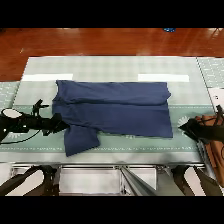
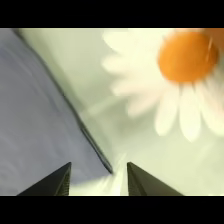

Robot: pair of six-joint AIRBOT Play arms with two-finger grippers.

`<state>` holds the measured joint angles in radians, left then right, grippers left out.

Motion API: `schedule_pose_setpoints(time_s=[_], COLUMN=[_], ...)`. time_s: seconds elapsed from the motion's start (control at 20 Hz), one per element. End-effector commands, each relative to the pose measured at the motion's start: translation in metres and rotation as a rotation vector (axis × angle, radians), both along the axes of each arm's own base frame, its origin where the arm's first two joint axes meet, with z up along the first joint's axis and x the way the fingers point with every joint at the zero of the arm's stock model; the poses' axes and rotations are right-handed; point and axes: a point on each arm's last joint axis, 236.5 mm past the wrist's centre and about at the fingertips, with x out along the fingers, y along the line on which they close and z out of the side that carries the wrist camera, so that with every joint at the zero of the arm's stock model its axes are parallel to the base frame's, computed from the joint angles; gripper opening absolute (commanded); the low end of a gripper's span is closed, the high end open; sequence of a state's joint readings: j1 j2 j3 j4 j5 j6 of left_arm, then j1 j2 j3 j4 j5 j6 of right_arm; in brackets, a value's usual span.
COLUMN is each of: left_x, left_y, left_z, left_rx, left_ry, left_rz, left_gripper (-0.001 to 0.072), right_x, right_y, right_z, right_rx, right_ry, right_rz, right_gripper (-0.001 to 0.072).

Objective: Fold the shirts.

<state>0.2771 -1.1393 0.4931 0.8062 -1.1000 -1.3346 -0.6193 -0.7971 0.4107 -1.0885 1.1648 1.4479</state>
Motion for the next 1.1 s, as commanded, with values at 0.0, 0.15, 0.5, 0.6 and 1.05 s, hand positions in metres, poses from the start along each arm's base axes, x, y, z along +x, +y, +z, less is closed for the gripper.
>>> schedule_pose_setpoints(time_s=[0.0, 0.15, 0.5, 0.6, 1.05], left_x=[0.012, 0.015, 0.015, 0.015, 0.1], left_y=[-0.008, -0.012, -0.012, -0.014, 0.025], left_z=[0.014, 0.017, 0.017, 0.017, 0.104], left_rx=[-0.05, -0.068, -0.06, -0.056, -0.064], left_ry=[-0.037, -0.058, -0.077, -0.086, -0.311], left_rz=[0.006, 0.005, -0.02, -0.034, 0.031], left_gripper=[0.0021, 0.0021, 0.0021, 0.0021, 0.0021], right_x=[-0.026, -0.023, 0.024, 0.041, 0.133], right_y=[0.019, 0.032, 0.043, 0.061, 0.055], right_z=[-0.019, -0.024, -0.042, -0.041, 0.065], right_rx=[0.087, 0.165, 0.284, 0.315, 0.243], right_ry=[0.076, 0.084, -0.002, -0.019, -0.282], right_rz=[0.007, 0.017, -0.056, 0.019, 0.242], right_gripper=[0.0407, 0.0407, 0.0406, 0.0253, 0.0023])
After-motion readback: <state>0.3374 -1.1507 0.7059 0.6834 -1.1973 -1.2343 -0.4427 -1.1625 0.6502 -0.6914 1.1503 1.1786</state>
